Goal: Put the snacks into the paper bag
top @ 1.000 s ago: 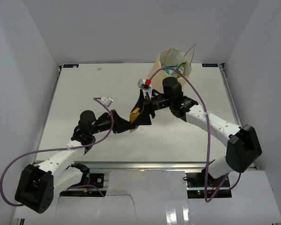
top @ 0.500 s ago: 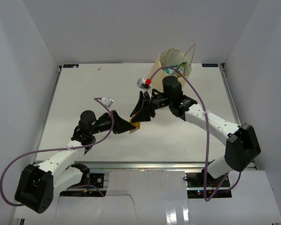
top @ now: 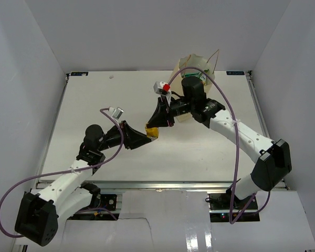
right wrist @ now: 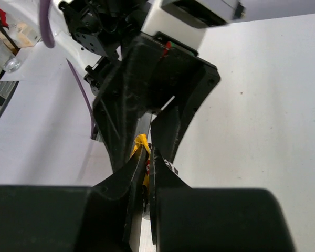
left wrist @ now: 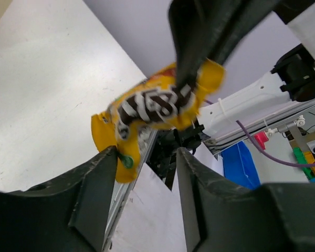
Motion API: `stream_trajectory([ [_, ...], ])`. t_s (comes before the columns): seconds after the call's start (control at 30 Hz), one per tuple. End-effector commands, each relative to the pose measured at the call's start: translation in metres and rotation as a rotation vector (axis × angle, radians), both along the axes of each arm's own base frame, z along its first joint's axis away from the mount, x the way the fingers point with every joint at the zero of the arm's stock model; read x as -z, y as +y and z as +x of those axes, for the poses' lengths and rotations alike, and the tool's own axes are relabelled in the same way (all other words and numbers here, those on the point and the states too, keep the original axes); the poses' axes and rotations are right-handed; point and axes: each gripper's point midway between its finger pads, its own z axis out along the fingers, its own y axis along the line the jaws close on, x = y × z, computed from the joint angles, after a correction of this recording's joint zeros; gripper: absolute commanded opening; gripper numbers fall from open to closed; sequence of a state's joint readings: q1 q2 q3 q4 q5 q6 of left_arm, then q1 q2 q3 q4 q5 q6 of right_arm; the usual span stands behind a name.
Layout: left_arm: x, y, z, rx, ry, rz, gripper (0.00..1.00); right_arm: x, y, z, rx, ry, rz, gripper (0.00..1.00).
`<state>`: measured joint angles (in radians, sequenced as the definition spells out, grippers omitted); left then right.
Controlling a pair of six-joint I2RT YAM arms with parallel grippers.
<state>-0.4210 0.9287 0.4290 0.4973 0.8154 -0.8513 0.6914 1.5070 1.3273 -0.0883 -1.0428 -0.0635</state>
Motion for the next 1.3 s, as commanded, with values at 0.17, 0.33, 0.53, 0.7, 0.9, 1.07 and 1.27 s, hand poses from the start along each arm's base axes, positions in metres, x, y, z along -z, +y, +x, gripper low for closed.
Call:
stream_trajectory([
  [0.17,-0.048,0.009,-0.010,-0.042,-0.178,-0.065,0.75,-0.076,-0.031,0.043,0.111,-0.144,0.110,0.08],
  [0.33,-0.047,0.021,-0.002,-0.152,-0.210,-0.014,0.75,-0.149,-0.080,0.097,0.297,-0.276,0.196,0.08],
  [0.53,-0.030,0.042,0.006,-0.301,-0.197,0.087,0.76,-0.221,-0.161,0.174,0.644,-0.417,0.255,0.08],
  [0.7,-0.022,0.060,0.011,-0.419,-0.178,0.127,0.79,-0.213,-0.205,0.241,0.885,-0.404,0.241,0.08],
  [0.9,-0.013,0.070,0.010,-0.478,-0.139,0.137,0.80,-0.166,-0.211,0.303,0.996,-0.323,0.219,0.08],
  [1.07,-0.014,0.074,0.010,-0.502,-0.132,0.136,0.81,-0.108,-0.194,0.319,0.943,-0.176,0.179,0.08],
  [1.27,-0.009,0.071,0.013,-0.495,-0.123,0.141,0.82,-0.060,-0.166,0.305,0.838,-0.129,0.093,0.25],
])
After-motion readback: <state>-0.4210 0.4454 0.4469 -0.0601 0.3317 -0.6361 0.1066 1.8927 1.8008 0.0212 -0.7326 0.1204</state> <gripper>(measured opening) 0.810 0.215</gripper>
